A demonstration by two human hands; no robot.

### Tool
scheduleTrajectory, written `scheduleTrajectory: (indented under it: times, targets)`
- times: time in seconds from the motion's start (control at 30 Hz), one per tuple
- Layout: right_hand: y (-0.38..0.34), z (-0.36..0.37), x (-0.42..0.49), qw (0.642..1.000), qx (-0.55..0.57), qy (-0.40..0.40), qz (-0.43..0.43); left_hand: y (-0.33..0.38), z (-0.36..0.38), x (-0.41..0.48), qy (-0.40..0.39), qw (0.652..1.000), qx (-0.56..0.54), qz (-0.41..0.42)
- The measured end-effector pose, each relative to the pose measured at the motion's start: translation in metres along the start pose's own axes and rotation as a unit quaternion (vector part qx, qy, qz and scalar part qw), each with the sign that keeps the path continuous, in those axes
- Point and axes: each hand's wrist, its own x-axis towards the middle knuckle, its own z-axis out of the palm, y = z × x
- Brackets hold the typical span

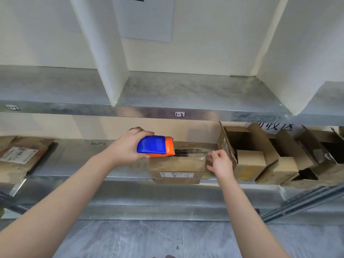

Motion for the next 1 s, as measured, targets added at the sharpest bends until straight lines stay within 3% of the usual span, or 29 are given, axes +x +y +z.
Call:
scheduleTrajectory:
  times: [0.4,0.77,1.0]
  targets:
    - [0.005,0.034,0.013,0.992,0.08,-0.084,0.054,-0.024,-0.001,0.0,-0.024,0.998,0.022,-0.049]
    - [0.0,0.077,0.017,0.988,0.094,-0.089,0.085,-0.059,-0.003,0.004,-0.054,0.993,0.027,-0.102]
    - [0.005,0.08,0.027,0.995,-0.004,-0.083,0.052,-0.074,-0.002,0.012,-0.071,0.991,0.024,-0.111]
